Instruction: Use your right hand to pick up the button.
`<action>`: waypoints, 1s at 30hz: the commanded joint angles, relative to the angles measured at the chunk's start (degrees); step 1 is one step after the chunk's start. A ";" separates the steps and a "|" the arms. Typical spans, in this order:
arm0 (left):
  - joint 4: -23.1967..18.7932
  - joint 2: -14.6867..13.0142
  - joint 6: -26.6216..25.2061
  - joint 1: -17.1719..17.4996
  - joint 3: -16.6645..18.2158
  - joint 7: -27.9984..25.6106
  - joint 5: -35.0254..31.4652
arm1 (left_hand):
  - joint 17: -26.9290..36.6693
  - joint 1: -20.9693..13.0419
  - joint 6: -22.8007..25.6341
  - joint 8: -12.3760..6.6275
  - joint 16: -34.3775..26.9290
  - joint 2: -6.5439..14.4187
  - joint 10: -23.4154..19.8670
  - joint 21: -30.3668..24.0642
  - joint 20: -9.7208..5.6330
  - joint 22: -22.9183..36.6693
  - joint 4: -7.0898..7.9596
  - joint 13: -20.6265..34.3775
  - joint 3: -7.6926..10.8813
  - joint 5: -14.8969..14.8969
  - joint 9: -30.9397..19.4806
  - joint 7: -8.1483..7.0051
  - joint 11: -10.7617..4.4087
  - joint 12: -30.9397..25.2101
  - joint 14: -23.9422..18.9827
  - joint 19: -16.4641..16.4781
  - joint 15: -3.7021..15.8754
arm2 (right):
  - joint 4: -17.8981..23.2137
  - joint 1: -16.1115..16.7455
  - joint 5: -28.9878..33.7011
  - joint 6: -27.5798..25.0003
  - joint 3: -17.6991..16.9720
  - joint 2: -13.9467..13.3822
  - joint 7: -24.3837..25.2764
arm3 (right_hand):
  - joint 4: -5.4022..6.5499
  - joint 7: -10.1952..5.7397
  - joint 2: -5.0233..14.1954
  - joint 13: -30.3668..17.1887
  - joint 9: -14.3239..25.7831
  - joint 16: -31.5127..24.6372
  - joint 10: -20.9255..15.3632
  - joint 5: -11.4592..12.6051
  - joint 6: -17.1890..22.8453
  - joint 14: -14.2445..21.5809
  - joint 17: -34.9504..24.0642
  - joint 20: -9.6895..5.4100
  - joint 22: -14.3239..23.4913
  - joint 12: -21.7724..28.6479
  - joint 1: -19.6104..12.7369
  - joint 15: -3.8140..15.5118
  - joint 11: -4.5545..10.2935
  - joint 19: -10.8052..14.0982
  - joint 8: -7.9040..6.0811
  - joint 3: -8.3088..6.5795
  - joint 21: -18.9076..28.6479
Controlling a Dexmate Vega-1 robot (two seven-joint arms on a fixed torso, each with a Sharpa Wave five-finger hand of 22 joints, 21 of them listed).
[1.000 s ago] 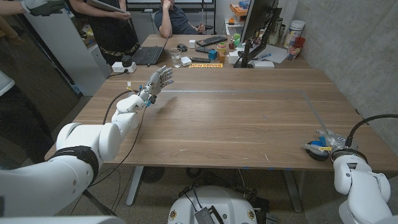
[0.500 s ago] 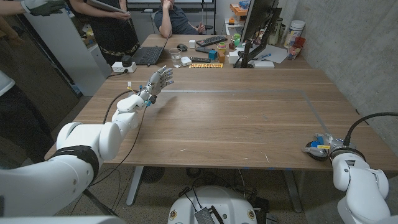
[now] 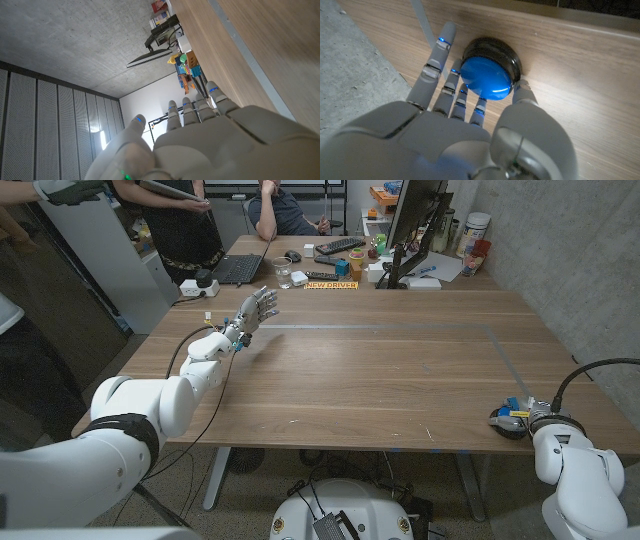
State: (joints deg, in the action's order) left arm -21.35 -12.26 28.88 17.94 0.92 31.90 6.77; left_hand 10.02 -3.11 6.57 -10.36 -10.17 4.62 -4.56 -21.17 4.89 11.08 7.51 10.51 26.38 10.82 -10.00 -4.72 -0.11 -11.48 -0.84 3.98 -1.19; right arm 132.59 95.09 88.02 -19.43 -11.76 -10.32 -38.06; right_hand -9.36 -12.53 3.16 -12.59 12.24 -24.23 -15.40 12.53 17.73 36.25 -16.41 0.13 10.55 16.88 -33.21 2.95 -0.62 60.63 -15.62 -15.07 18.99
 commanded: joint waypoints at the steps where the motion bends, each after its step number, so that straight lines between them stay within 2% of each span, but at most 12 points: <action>1: -0.01 -0.02 0.29 -0.01 0.22 0.08 -0.06 | 0.10 0.46 0.19 -0.29 -0.37 0.09 -0.34 0.13 0.03 0.06 0.10 0.22 -0.20 0.29 -0.22 0.01 -0.13 -0.26 0.02 0.22 0.09 | -0.26 0.02 -0.62 0.07 0.35 -0.04 2.80 | -0.60 -0.04 2.07 -0.75 -0.04 -4.72 -4.44 0.72 5.04 5.94 -4.19 -3.24 0.59 1.73 -6.53 5.13 0.69 3.29 -1.15 -1.28 1.33; 2: -0.02 -0.05 0.35 -0.01 0.14 0.01 -0.16 | 0.10 0.48 0.19 -0.30 -0.38 0.08 -0.34 0.14 0.02 0.06 0.11 0.22 -0.21 0.29 -0.22 -0.05 -0.15 -0.26 0.01 0.22 0.16 | -0.27 -0.04 -0.27 0.04 0.43 -0.22 2.43 | -0.79 -0.05 2.89 -1.09 -0.08 -6.50 -5.43 0.81 6.04 7.40 -6.20 -4.48 0.76 2.20 -9.61 6.49 1.24 3.69 -1.11 -1.86 1.69; 3: -0.01 -0.02 0.30 -0.02 0.24 0.10 -0.03 | 0.10 0.51 0.18 -0.29 -0.38 0.08 -0.34 0.15 0.02 0.06 0.13 0.22 -0.22 0.29 -0.22 0.01 -0.12 -0.26 0.01 0.20 0.14 | -0.14 0.04 -2.44 0.32 -0.23 0.24 3.30 | -0.65 -0.03 3.33 -1.28 -0.08 -7.17 -6.27 0.76 6.64 7.51 -7.25 -4.99 0.84 2.59 -10.72 6.61 1.36 3.95 -1.14 -1.98 1.91; 6: -0.04 -0.05 0.47 0.00 0.26 0.16 -0.03 | 0.11 0.59 0.21 -0.30 -0.38 0.05 -0.33 0.18 -0.05 0.07 0.18 0.22 -0.27 0.31 -0.22 0.02 -0.15 -0.26 0.03 0.20 0.10 | -0.28 -0.04 -2.21 0.19 -0.11 0.14 3.83 | -1.04 0.64 4.21 -1.76 -0.11 -9.20 -7.99 0.80 8.76 9.45 -9.76 -6.84 1.03 3.47 -14.94 8.33 1.61 4.89 -1.38 -2.83 2.71; 7: -0.08 -0.07 0.60 0.02 0.25 0.09 -0.05 | 0.11 0.61 0.23 -0.30 -0.37 0.04 -0.34 0.18 -0.07 0.07 0.19 0.22 -0.29 0.32 -0.22 -0.03 -0.15 -0.26 0.05 0.21 0.12 | -0.36 0.22 -1.90 0.35 -0.05 -0.11 4.75 | -0.95 1.32 4.22 -1.91 -0.11 -9.58 -8.77 0.75 9.81 9.64 -10.46 -7.37 1.09 3.86 -15.86 8.49 1.30 4.75 -1.64 -2.87 2.80; 10: -0.10 -0.17 0.83 0.02 0.12 0.10 -0.19 | 0.11 0.66 0.23 -0.30 -0.37 0.03 -0.36 0.21 -0.10 0.07 0.23 0.22 -0.32 0.33 -0.22 0.01 -0.17 -0.26 0.06 0.19 0.09 | -0.43 0.48 -3.36 0.63 -0.40 0.19 7.23 | -0.93 4.11 4.81 -2.86 -0.01 -11.88 -11.75 0.68 15.08 12.93 -13.59 -10.40 1.43 5.70 -20.94 9.49 1.06 5.17 -2.99 -3.59 3.84; 11: -0.09 -0.15 0.85 0.04 0.17 0.06 -0.12 | 0.12 0.68 0.24 -0.30 -0.37 0.02 -0.36 0.21 -0.17 0.07 0.24 0.22 -0.34 0.34 -0.22 -0.03 -0.13 -0.27 0.06 0.19 0.11 | -0.19 0.45 -4.79 0.86 -0.84 0.38 7.09 | -0.67 5.54 5.15 -3.59 0.12 -12.30 -15.13 0.52 17.50 14.18 -14.95 -11.62 1.66 7.64 -23.19 9.67 0.37 5.71 -3.55 -3.90 4.66; 12: -0.07 -0.17 0.79 0.01 0.14 0.02 -0.15 | 0.12 0.70 0.27 -0.31 -0.35 0.02 -0.37 0.23 -0.16 0.07 0.25 0.22 -0.35 0.34 -0.22 -0.01 -0.10 -0.27 0.11 0.17 0.16 | -0.22 0.65 -4.48 0.80 -0.63 0.48 8.29 | -0.49 6.40 5.25 -4.13 0.24 -12.20 -16.20 0.37 19.26 14.87 -15.75 -12.13 1.81 8.59 -24.64 9.76 0.10 5.70 -3.92 -4.07 5.13; 14: -0.12 -0.18 0.93 0.08 0.15 0.04 -0.11 | 0.12 0.75 0.29 -0.31 -0.32 0.00 -0.23 0.25 -0.20 0.08 0.28 0.22 -0.38 0.36 -0.22 0.07 -0.16 -0.21 0.20 0.18 0.12 | 0.08 0.64 -4.85 0.93 -0.80 0.35 8.05 | -0.78 8.76 5.31 -5.06 0.66 -11.91 -18.08 0.25 22.29 16.16 -16.94 -12.52 2.05 10.26 -27.85 10.11 -0.25 5.52 -4.78 -4.64 5.88; 18: -0.16 -0.33 1.10 0.08 -0.07 -0.02 -0.31 | 0.12 0.80 0.33 -0.32 -0.30 -0.02 -0.24 0.33 -0.33 0.08 0.32 0.22 -0.42 0.38 -0.22 0.07 -0.16 -0.22 0.27 0.06 0.15 | 0.93 0.85 -4.26 0.89 -0.73 0.29 8.88 | -0.49 10.48 5.23 -6.05 0.93 -10.91 -19.35 -0.04 24.63 17.08 -17.75 -12.51 2.31 11.78 -30.32 10.08 -1.14 5.41 -5.24 -4.89 6.79; 29: -0.17 -0.32 0.99 0.18 0.06 0.46 0.08 | 0.11 0.91 0.34 -0.30 -0.25 -0.10 -0.24 0.45 -0.34 0.08 0.37 0.22 -0.53 0.44 -0.22 0.09 -0.18 -0.21 0.45 -0.05 0.20 | 4.33 0.89 -4.86 1.95 -1.54 0.73 8.78 | 0.07 11.40 5.62 -6.90 1.18 -9.48 -19.22 -0.54 25.94 17.57 -18.25 -12.50 2.44 12.61 -31.83 9.95 -1.64 4.75 -5.35 -5.11 7.49; 30: -0.20 -0.33 1.17 0.22 0.00 0.27 -0.01 | 0.11 0.92 0.33 -0.30 -0.25 -0.10 -0.25 0.46 -0.37 0.08 0.37 0.22 -0.53 0.44 -0.22 0.10 -0.17 -0.22 0.46 -0.06 0.21 | 4.56 0.96 -4.01 2.07 -1.35 0.57 9.01 | 0.17 11.40 5.70 -7.03 1.24 -9.25 -19.41 -0.62 25.98 17.66 -18.33 -12.49 2.45 12.81 -31.99 9.90 -2.07 4.66 -5.31 -5.14 7.61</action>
State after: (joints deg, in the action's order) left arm -21.44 -12.48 29.83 17.96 1.04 32.11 6.67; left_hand 10.00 -2.88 6.56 -10.36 -10.17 4.39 -4.56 -20.95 4.48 11.07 7.90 10.51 25.99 11.14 -10.00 -4.71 -0.11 -11.47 -0.54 3.96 -0.89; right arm 134.62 95.84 83.69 -18.20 -12.72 -9.93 -29.90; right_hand -9.61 -4.49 -7.74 -19.19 13.18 -33.86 -34.26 12.06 39.76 45.17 -34.49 -10.78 12.84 29.06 -47.63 -2.95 -1.92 67.17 -20.52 -19.85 26.11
